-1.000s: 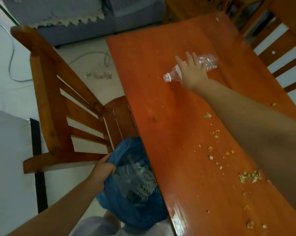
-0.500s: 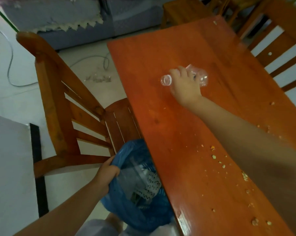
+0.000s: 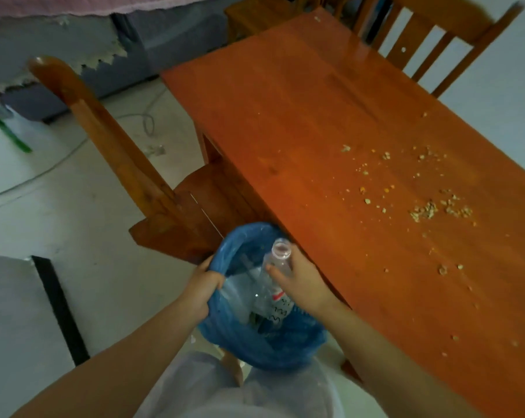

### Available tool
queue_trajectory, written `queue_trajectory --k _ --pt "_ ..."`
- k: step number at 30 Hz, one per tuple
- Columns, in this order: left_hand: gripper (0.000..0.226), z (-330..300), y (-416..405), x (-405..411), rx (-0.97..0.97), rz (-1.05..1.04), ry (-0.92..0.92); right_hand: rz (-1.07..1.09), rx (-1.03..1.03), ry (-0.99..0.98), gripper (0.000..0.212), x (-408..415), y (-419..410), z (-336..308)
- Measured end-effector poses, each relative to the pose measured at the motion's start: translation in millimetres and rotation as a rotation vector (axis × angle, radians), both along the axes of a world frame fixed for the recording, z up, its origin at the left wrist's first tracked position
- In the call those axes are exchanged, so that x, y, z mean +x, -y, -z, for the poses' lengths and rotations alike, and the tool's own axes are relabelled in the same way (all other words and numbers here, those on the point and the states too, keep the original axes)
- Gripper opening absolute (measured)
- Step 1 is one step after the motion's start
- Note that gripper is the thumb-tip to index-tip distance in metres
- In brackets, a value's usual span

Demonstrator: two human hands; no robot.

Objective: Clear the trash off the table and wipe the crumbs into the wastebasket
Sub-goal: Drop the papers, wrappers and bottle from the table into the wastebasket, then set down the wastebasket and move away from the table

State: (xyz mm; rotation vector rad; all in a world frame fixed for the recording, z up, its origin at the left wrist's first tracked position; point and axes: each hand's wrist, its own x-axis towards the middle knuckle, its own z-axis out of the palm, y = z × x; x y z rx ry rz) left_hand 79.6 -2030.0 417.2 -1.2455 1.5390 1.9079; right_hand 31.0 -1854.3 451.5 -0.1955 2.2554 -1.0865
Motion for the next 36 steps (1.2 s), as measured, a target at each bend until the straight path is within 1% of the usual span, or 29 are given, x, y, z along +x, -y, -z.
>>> queue_trajectory --k 2,4,5,6,8,10,12,14,15,16,18,22,25,26,28,30,33,36 --pt "0.070 -0.2 2.9 13.3 0.017 -0.014 -0.019 -0.003 0.036 0.123 0.053 21.2 -1.3 27.8" --pt "0.070 1.6 6.1 28.1 0.016 -0.038 -0.019 -0.095 0.129 0.166 0.070 33.5 -7.7 46.4" --pt "0.070 1.6 7.4 36.0 0.008 -0.055 -0.014 -0.135 0.203 0.117 0.073 37.4 -13.7 52.7" --pt "0.070 1.7 7.6 44.3 0.004 -0.076 -0.014 -0.153 0.288 0.024 0.072 40.2 -21.0 58.7" --pt "0.072 1.3 4.5 62.1 0.003 -0.126 -0.012 -0.123 0.403 -0.134 0.070 47.1 -38.7 66.9" --pt "0.074 3.4 -2.7 80.7 0.003 -0.185 -0.008 -0.078 0.440 -0.143 0.073 59.0 -56.6 72.5" --pt "0.073 3.7 -15.7 99.6 0.009 -0.252 -0.012 -0.007 0.389 -0.096 0.073 75.0 -73.4 80.7" --pt "0.074 4.5 -33.3 118.9 -0.001 -0.291 -0.039 0.145 0.267 -0.001 0.069 87.2 -89.4 89.2" --pt "0.074 6.6 -43.1 129.6 -0.020 -0.302 -0.044 0.201 0.221 0.045 0.063 91.2 -97.8 91.4" --pt "0.069 10.9 -52.3 140.8 -0.050 -0.315 -0.032 0.219 0.199 0.084 0.053 94.5 -105.8 91.2" --pt "0.059 19.3 -70.1 164.8 -0.122 -0.324 -0.006 0.170 0.182 0.119 0.036 101.4 -121.5 88.5" --pt "0.062 41.0 -99.9 206.4 -0.207 -0.235 0.031 0.112 0.144 0.137 0.031 119.0 -150.8 91.7" --pt "0.059 74.5 -112.6 232.6 -0.283 -0.105 0.076 0.109 0.162 0.169 0.030 133.6 -167.3 117.8" --pt "0.062 91.9 -115.0 240.3 -0.318 -0.049 0.118 0.112 0.168 0.179 0.029 139.1 -170.7 131.3" --pt "0.067 121.7 -120.4 250.1 -0.371 0.029 0.226 0.138 0.180 0.205 0.026 147.6 -175.4 166.2" --pt "0.067 156.8 -123.5 255.5 -0.402 0.087 0.274 0.143 0.218 0.216 0.031 150.8 -175.5 210.6" --pt "0.062 228.9 -123.7 260.8 -0.297 0.066 0.238 0.116 0.269 0.204 0.038 150.3 -166.0 280.8" --pt "0.056 314.0 -121.1 271.5 -0.209 -0.029 0.236 0.080 0.295 0.178 0.036 152.0 -154.1 358.5"
